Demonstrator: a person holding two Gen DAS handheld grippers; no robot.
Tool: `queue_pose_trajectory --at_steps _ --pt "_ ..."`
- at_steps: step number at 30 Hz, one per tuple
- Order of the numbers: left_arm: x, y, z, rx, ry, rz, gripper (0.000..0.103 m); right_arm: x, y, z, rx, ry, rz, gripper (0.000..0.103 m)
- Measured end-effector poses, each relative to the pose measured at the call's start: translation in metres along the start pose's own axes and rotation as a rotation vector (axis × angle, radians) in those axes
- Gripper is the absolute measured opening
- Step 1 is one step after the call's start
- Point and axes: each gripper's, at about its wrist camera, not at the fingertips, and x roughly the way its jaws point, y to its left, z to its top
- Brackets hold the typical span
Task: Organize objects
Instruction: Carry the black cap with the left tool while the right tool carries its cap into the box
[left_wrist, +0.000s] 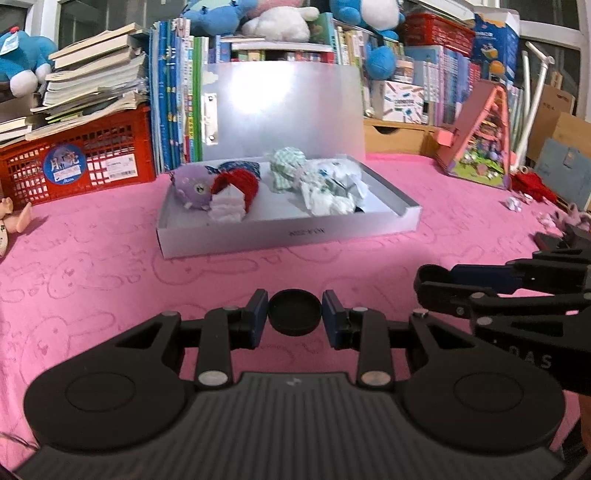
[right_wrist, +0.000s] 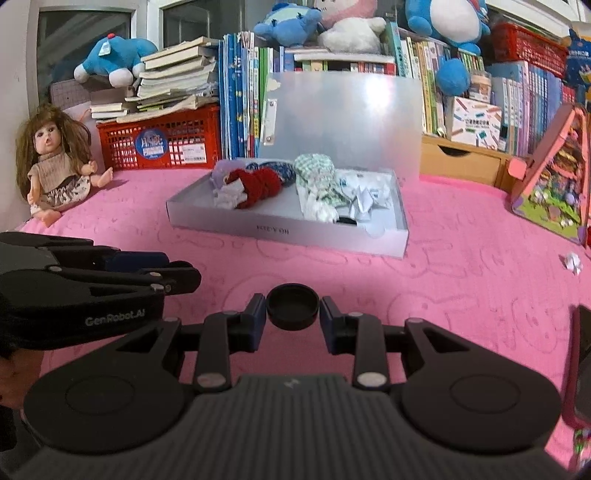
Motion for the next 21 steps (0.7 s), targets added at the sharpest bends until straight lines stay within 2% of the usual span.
queue_pose_trajectory --at_steps 12,21 --pt "0.022 0.03 0.04 -0.09 -0.05 0.05 0.037 0.033 -0.007 0.04 0.016 -0.01 0.002 0.038" --pt "0.045 0.037 0.057 -0.095 -0.052 0.072 0.037 0.057 -0.018 0.059 0.078 -0.006 0.003 0.038"
